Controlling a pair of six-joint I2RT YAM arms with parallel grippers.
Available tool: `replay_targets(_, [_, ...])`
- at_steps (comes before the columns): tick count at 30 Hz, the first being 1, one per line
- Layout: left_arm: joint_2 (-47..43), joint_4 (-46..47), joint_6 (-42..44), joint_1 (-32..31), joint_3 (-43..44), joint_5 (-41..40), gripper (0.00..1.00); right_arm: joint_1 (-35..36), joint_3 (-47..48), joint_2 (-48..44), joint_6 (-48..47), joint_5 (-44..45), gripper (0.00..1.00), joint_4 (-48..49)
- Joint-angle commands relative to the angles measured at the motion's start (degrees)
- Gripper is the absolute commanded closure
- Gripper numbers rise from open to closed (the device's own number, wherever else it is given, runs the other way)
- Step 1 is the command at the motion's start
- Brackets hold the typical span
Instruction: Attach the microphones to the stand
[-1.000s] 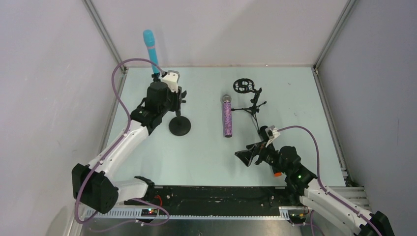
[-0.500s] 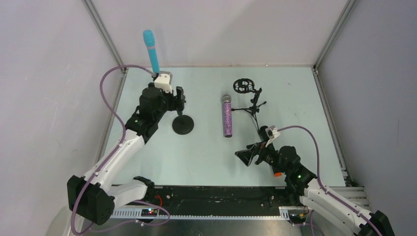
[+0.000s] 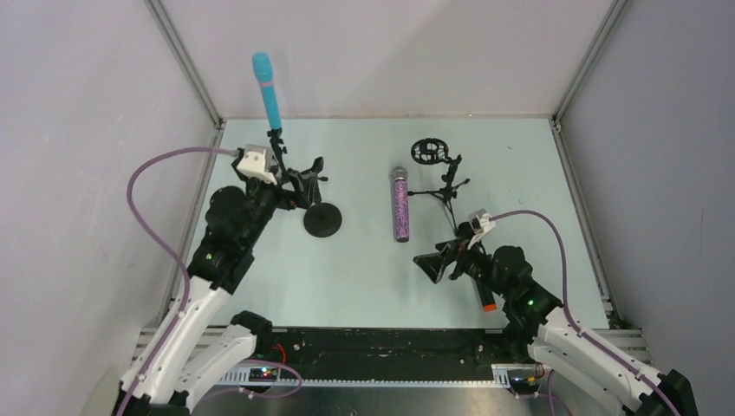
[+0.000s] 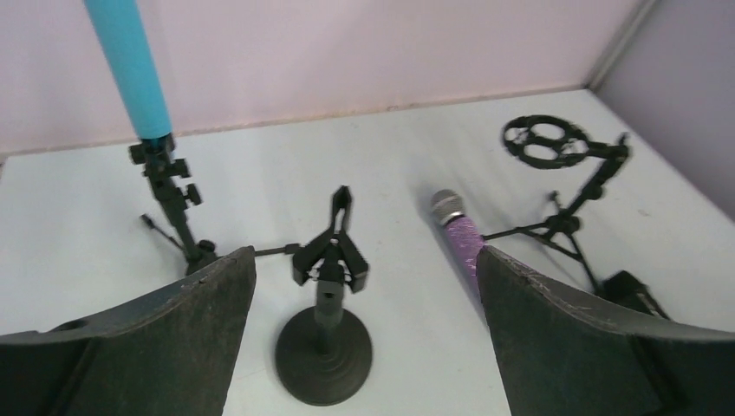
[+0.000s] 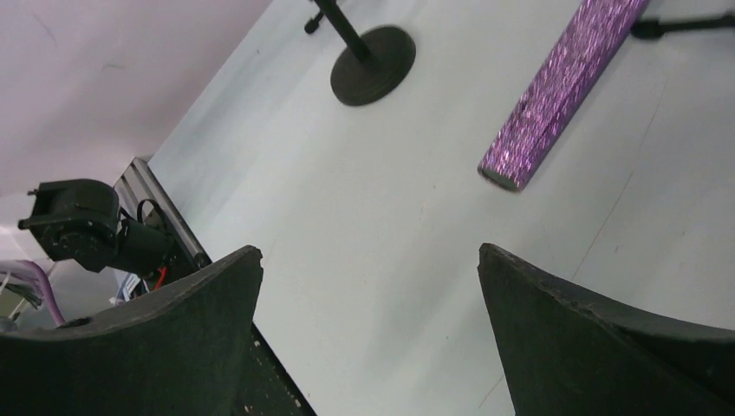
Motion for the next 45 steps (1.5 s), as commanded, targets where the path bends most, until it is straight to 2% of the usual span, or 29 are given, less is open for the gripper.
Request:
replay_targets(1, [-4.98, 1.76, -3.77, 0.28, -2.29, 8.38, 0.00, -0.88, 7.40, 0.27, -5.72, 2.07, 0.02, -1.54])
replay_targets(4, [-7.00, 1.75, -6.33, 0.23, -5.64, 14.51, 0.00, -1.67, 12.17, 1.30, -7.94, 2.46, 0.04, -2.40])
replay_targets(8, [-9.20, 1.73, -11.47, 0.22, -10.97, 18.72, 0.00, -3.05, 20.03, 4.80, -12.36, 2.75, 0.05, -6.34])
replay_targets(12, [-11.40, 1.85, -15.70, 0.22, -16.76, 21.76, 0.00, -7.20, 27.57, 9.79, -15.69, 0.47, 0.05, -10.64])
replay_targets(17, [-15.61, 2.63, -19.16, 0.22, -24.30, 24.09, 0.00, -14.87, 36.75, 16.59, -13.84, -4.86, 0.01, -17.04])
replay_targets(21, [-19.26, 3.22, -20.46, 0.22, -28.47, 24.86, 0.00, -21.21, 40.01, 20.38, -12.90, -9.29, 0.00, -17.46])
replay_targets(26, [-21.47, 4.97, -21.90, 0.12, -32.93, 28.60, 0.00, -26.37, 41.60, 24.59, -14.21, -8.51, 0.00, -17.29])
replay_targets(34, [-20.60, 6.11, -23.32, 0.02, -30.60, 30.60, 0.00, -29.26, 43.10, 35.81, -19.25, -11.44, 0.01, -18.32])
replay_targets(40, [-18.80, -8.10, -18.75, -0.02, -19.23, 34.27, 0.00, -29.29, 43.82, 45.16, -18.67, -10.82, 0.01, -13.87])
replay_targets(45, [-19.73, -11.43, -13.44, 0.05, -15.35, 38.22, 0.00, -29.27, 45.68, 51.08, -17.85, -9.21, 0.03, -8.63])
